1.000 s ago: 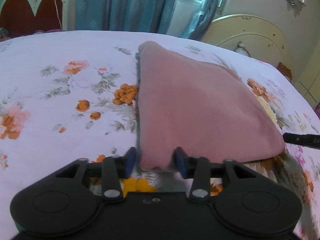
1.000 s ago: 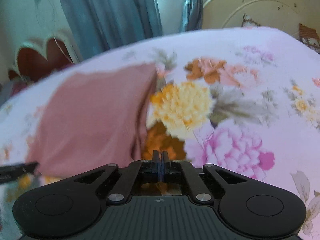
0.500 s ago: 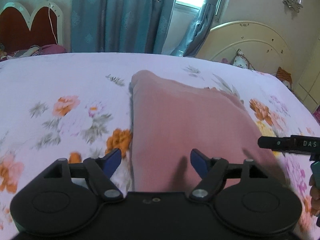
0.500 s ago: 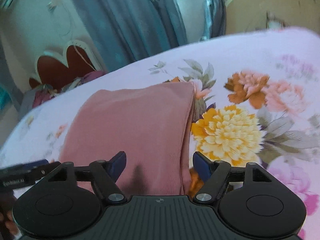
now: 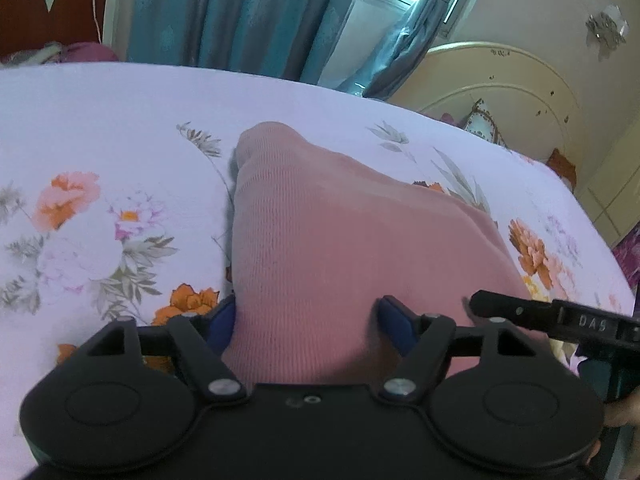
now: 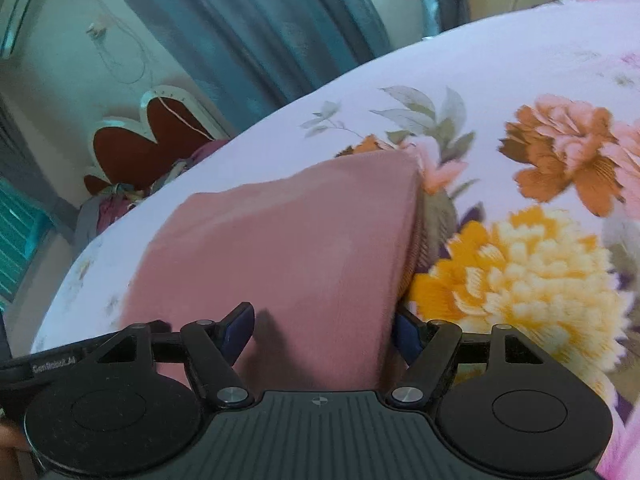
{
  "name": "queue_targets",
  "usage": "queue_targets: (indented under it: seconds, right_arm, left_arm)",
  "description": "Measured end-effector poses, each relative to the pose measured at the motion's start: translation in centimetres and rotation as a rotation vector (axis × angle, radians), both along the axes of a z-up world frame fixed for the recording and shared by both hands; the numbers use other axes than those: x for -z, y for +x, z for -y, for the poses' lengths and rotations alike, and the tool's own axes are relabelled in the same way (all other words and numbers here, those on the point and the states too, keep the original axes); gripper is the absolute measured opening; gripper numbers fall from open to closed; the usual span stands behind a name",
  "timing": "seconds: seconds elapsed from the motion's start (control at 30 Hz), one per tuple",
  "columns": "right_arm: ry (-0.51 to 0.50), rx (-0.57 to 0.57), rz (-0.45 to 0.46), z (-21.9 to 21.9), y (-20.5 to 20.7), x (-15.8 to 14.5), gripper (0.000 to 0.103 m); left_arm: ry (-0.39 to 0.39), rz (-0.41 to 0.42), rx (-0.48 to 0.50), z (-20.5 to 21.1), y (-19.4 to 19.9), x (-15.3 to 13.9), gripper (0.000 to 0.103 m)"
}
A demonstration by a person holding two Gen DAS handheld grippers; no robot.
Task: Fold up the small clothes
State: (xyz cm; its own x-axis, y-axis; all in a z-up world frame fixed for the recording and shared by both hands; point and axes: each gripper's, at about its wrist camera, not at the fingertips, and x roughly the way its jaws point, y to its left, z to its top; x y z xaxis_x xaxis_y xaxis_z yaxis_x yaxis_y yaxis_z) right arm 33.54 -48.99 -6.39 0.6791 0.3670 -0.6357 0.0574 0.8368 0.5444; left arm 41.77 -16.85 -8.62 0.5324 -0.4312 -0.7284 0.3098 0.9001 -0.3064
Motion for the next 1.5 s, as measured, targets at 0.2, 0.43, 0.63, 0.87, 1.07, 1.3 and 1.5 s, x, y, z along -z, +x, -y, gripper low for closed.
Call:
queue_targets:
  seconds: [0.2, 0.43, 0.63, 0.87, 1.07, 1.3, 1.5]
  right_arm:
    - [0.146, 0.019, -0.03, 1.5, 0.2, 1.6, 0.029]
    - [0.183, 0.034, -0.027, 1.4, 1.2, 1.6, 0.025]
    - [0.207, 0.039, 0.009, 1.0, 0.7, 0.3, 0.022]
    - [0.239, 0.01, 0.058, -0.7, 0.0, -2.8, 0.022]
    - [0.253, -0.025, 0.087, -4.0, -0.5, -5.2, 0.022]
    - [0.247, -0.062, 0.116, -11.6, -0.5, -7.6, 0.022]
    - [0.247, -0.053, 0.122, -21.6, -0.1, -9.1, 0.022]
  left_arm:
    - [-0.02, 0.016, 0.011, -0.4, -0.3, -0.3, 0.052]
    - [-0.013, 0.046, 0.009, 0.0, -0.6, -0.6, 0.04]
    - [-0.002, 0.093, 0.017, 0.1, -1.5, -2.1, 0.03]
    - [-0.016, 0.147, 0.035, -0.2, -3.1, -5.1, 0.028]
    - [-0.012, 0.189, 0.028, -2.5, -4.4, -7.7, 0.028]
    - [-0.019, 0.217, 0.022, -9.4, -5.2, -9.5, 0.028]
    - [-0.048, 0.225, 0.024, -19.2, -4.7, -10.2, 0.028]
